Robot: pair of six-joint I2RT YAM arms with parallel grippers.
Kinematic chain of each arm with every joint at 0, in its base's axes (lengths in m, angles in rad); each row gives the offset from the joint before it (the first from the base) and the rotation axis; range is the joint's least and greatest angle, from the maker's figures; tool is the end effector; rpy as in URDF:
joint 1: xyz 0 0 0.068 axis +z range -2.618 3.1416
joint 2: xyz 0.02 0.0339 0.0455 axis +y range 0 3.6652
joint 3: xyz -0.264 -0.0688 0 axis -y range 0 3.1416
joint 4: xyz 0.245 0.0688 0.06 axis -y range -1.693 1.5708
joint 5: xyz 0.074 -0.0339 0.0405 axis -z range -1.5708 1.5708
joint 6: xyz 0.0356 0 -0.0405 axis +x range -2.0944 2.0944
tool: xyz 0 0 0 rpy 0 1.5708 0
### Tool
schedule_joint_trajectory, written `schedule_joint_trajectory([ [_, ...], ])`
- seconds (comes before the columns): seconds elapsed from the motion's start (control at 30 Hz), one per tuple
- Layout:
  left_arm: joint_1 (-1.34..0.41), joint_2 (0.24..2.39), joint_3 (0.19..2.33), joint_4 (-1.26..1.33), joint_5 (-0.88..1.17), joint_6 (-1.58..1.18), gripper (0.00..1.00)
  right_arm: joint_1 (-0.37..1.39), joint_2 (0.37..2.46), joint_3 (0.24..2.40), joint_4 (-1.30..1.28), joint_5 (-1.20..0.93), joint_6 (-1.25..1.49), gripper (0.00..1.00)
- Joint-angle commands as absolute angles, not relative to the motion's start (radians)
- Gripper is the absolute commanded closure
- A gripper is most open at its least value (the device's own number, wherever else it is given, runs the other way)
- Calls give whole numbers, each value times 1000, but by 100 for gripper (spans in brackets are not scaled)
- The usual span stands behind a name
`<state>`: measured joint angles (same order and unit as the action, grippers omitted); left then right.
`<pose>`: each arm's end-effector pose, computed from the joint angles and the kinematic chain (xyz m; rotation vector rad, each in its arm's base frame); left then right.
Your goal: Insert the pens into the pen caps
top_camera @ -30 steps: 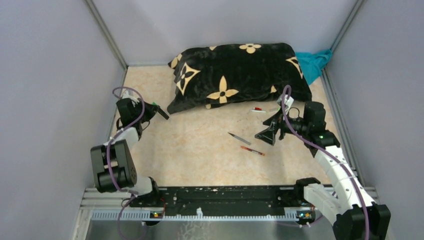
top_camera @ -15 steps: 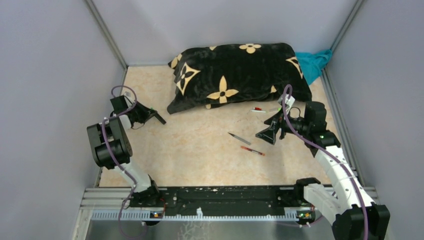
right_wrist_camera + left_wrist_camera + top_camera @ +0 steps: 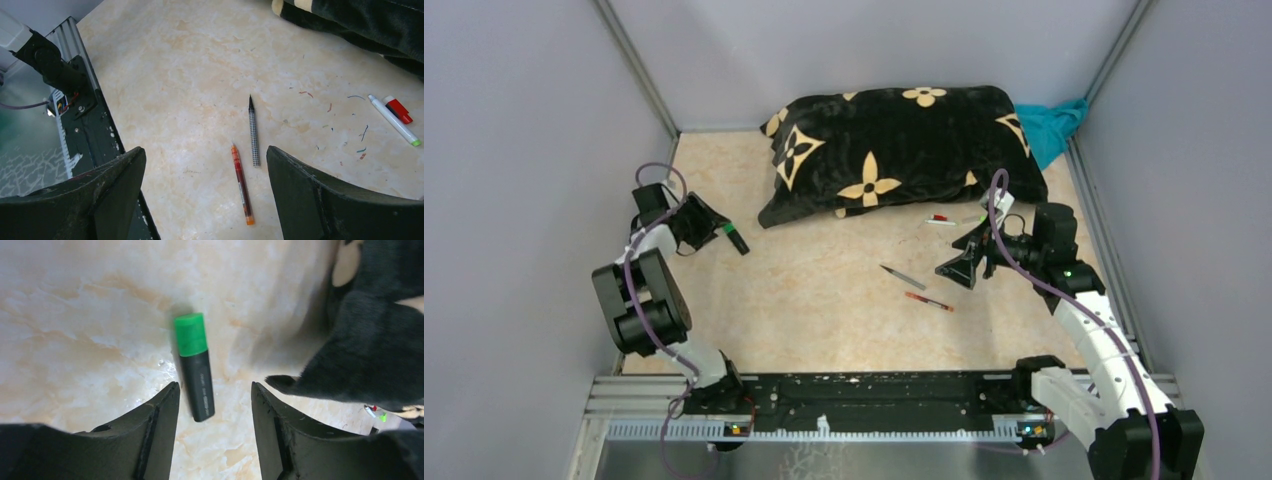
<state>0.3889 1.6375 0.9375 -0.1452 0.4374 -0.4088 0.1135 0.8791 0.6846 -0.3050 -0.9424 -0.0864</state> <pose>0.3149 0.1127 0.1855 -0.7363 2.2620 -0.5358 0.1825 0.0498 0.2829 -0.7593 1.8284 0.9806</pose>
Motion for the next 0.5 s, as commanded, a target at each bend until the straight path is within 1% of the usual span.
schedule_joint_trajectory([
  [0.0, 394, 1487, 903, -213, 462, -320, 37, 97, 870, 722, -269, -946, -100, 11],
  [0.13, 393, 1346, 826, -197, 499, -282, 35, 96, 871, 724, -268, -947, -98, 12],
  [0.3, 392, 1224, 770, -172, 519, -238, 33, 95, 874, 724, -271, -953, -98, 11],
  [0.47, 392, 1153, 722, -98, 556, -231, 26, 95, 872, 726, -272, -955, -102, 11],
])
